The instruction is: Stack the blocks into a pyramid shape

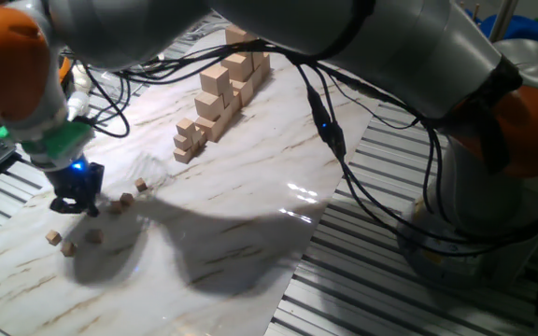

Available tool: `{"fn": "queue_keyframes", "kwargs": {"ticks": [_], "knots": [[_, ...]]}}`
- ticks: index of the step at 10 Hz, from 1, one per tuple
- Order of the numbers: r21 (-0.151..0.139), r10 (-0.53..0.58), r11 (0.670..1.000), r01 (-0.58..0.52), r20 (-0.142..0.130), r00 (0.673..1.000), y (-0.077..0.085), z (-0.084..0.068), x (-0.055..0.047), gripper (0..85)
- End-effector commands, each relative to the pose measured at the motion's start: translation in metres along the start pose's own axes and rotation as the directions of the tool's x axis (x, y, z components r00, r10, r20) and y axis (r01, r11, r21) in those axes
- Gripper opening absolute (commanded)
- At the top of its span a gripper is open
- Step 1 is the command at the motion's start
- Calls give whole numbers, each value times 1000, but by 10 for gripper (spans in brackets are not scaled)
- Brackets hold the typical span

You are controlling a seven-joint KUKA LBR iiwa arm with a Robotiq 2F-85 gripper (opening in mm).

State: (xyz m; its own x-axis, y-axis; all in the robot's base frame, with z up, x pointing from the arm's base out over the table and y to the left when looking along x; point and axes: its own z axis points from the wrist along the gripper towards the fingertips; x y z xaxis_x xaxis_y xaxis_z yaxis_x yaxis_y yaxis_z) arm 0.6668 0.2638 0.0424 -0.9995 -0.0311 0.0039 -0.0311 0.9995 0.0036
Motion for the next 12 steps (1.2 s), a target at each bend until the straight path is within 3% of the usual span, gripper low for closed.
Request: {"fn": "queue_keyframes", "kwargs": {"ticks": [1, 3, 5, 8, 10, 11, 12], "knots": [[-2, -8, 1000, 8, 11, 1000, -7, 5, 0, 0], [-29, -20, 999, 20, 18, 1000, -19, 18, 3, 0], [-1, -32, 999, 32, 23, 999, -23, 19, 6, 0], [-24, -61, 998, 62, 8, 998, -39, 14, 3, 0], [-34, -50, 998, 49, -2, 999, -33, 14, 5, 0], [-52, -29, 998, 28, -11, 1000, -25, 15, 7, 0], [-49, -20, 999, 19, -13, 1000, -19, 16, 9, 0]]}}
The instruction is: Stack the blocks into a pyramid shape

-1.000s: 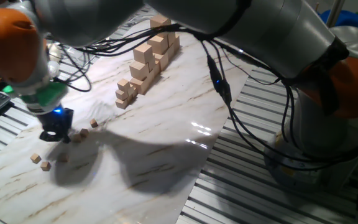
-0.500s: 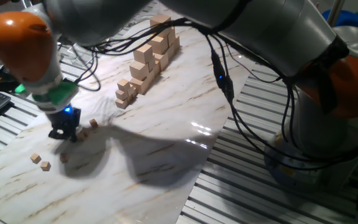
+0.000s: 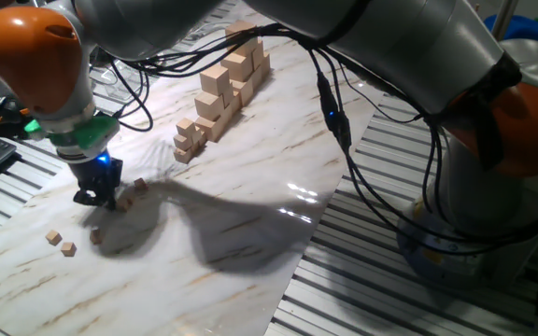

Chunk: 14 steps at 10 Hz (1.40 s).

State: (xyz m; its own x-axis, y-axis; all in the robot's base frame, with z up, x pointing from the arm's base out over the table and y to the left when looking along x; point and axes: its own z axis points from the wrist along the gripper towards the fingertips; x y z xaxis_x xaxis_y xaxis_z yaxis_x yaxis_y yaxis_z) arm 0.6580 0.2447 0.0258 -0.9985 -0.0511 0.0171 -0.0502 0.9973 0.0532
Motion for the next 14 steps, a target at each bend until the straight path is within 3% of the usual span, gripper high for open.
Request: {"fn": "queue_keyframes", "kwargs": {"ticks": [1, 2, 4, 5, 8, 11, 14], "knots": [[-4, 13, 1000, -13, 3, 1000, 5, 1, 2, 0], [-9, 25, 1000, -25, -3, 1000, 11, 1, 4, 0], [16, 9, 1000, -8, -24, 1000, 14, -4, 9, 0], [27, 6, 1000, -6, -24, 1000, 9, -7, 13, 0], [16, -10, 1000, 10, -13, 1000, -8, -6, 18, 0], [29, -20, 999, 20, -7, 1000, -13, -7, 14, 0], [24, -37, 999, 37, -8, 999, -25, -9, 7, 0]]}}
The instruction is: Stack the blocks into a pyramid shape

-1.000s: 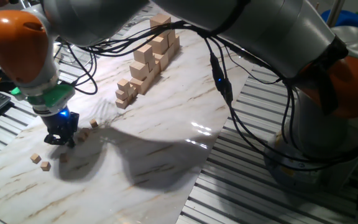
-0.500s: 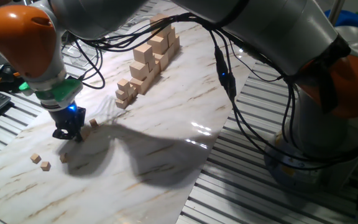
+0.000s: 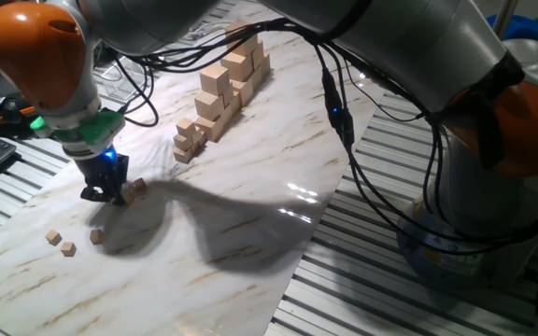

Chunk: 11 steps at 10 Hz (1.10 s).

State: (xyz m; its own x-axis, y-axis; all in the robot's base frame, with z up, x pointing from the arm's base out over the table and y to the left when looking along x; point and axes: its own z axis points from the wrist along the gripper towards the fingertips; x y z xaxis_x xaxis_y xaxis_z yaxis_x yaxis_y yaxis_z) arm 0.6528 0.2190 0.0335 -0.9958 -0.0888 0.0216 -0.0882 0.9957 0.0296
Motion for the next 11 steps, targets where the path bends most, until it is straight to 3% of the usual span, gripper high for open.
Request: {"fn": "queue_keyframes", "kwargs": {"ticks": [1, 7, 10, 11], "knots": [[0, 0, 1000, 0, 3, 1000, -1, 0, -1, 0], [-10, -5, 1000, 5, 9, 1000, -14, 1, -6, 0], [-23, 85, 996, -85, -11, 996, -9, -2, -9, 0], [-42, 108, 993, -109, -26, 994, -4, -5, -11, 0]]}}
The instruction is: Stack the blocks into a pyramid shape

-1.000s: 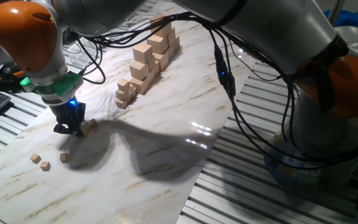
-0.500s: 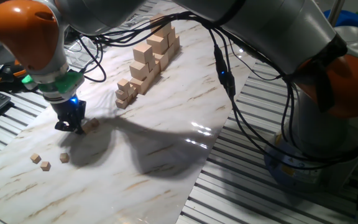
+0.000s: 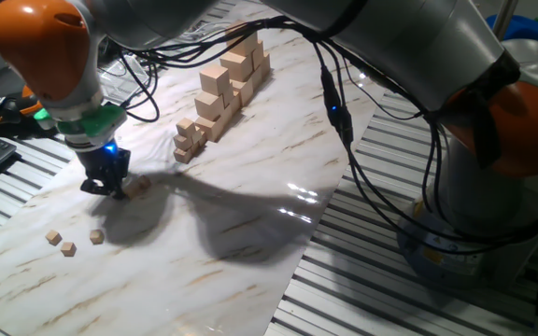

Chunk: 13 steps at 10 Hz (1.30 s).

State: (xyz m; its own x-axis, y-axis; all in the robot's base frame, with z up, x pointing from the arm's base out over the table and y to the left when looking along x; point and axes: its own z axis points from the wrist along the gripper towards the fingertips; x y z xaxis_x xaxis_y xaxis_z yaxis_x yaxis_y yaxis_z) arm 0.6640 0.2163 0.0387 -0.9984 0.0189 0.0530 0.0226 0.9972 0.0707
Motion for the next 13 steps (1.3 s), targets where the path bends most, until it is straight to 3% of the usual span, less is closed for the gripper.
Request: {"fn": "queue_keyframes", "kwargs": {"ticks": [1, 2, 5, 6, 7, 9, 12, 13], "knots": [[-8, 5, 1000, -5, -4, 1000, 5, -2, -1, 0], [-39, 18, 999, -19, -16, 1000, 14, -5, -2, 0], [-64, 58, 996, -59, -24, 998, 46, -8, 5, 0], [-86, 74, 993, -78, -43, 996, 59, -15, 8, 0], [-69, 102, 992, -106, -58, 993, 69, -20, 11, 0], [-23, 149, 988, -151, -53, 987, 83, -21, 19, 340], [21, 203, 979, -203, -14, 979, 89, -10, 28, 340], [7, 225, 974, -225, -14, 974, 85, -8, 29, 340]]}}
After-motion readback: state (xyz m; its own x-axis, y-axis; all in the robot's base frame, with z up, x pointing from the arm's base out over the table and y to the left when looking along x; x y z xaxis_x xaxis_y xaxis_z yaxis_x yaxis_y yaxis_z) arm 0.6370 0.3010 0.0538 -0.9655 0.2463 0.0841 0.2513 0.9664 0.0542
